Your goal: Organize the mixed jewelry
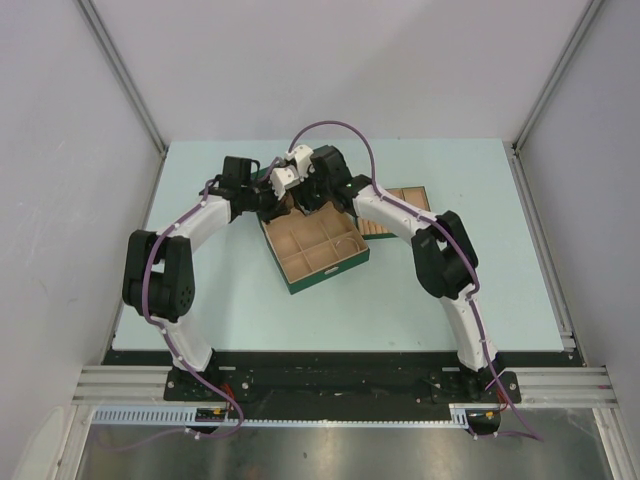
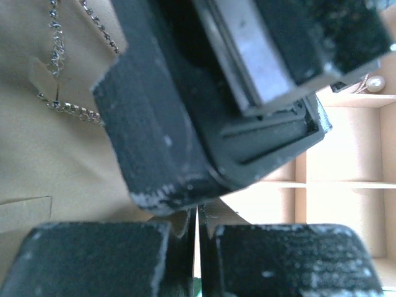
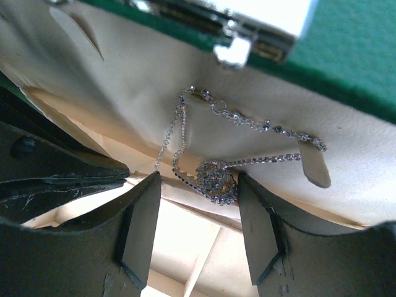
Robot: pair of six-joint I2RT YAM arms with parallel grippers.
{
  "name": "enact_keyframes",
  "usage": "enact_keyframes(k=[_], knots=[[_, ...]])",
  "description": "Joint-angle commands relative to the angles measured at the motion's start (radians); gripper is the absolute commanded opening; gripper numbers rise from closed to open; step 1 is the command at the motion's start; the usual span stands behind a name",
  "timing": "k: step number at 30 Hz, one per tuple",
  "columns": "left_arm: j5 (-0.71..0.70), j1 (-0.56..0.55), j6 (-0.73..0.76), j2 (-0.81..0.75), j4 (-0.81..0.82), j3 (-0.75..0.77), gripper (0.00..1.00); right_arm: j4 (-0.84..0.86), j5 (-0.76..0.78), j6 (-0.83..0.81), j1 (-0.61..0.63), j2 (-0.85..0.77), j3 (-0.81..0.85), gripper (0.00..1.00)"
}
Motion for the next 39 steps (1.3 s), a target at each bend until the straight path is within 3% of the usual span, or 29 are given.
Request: enact_keyframes(k=[1, 22, 32, 39], knots=[[0.144, -0.016, 0.004, -0.073, 0.032, 0.056, 0.00, 0.018, -0.010, -0.012, 0.036, 0.036, 0.036, 0.57], [0.132, -0.016, -0.002, -0.072, 0.034, 0.074, 0.00, -0.009, 0.058, -0.025, 0.018, -0.056, 0.071, 0.68], [0.182, -0.018, 0.035, -0.059, -0.071, 0.119, 0.00, -0.043, 0.067, -0.019, 0.003, -0.023, 0.147, 0.71], [0.173, -0.019, 0.035, -0.075, -0.051, 0.090, 0.00, -0.054, 0.076, -0.021, 0.000, -0.024, 0.158, 0.72]])
